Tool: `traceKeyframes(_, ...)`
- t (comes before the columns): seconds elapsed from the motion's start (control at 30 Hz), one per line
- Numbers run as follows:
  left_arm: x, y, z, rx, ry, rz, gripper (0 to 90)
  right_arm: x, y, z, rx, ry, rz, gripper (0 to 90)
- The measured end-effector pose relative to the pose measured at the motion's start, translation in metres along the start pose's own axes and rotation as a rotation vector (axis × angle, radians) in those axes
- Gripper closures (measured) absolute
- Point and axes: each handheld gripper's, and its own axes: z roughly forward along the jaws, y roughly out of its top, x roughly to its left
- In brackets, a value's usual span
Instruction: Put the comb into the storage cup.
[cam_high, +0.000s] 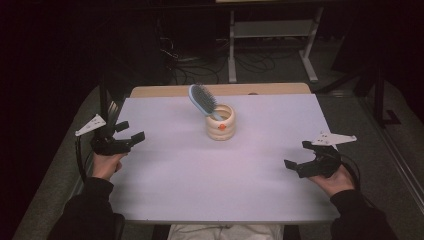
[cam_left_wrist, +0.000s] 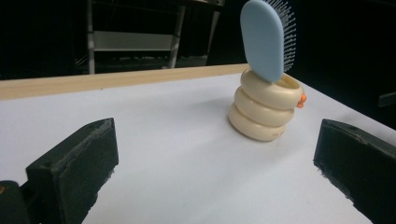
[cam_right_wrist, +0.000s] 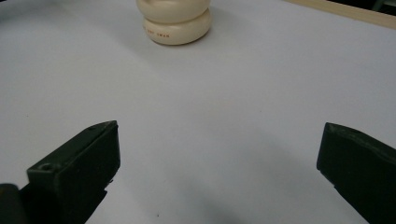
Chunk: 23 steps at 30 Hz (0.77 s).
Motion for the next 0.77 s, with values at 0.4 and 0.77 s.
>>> traceKeyframes(0.4, -0.004, -0.026, -0.018, -0.010, -0.003, -0.021, 0.0, 0.000, -0.001, 0.001, 0.009, 0.004, 0.005, 0.0)
traceKeyframes(0.77, -0.007, -0.044, -0.022, 0.081, 0.024, 0.011, 0.0, 0.000, 0.000, -0.001, -0.003, 0.006, 0.011, 0.0)
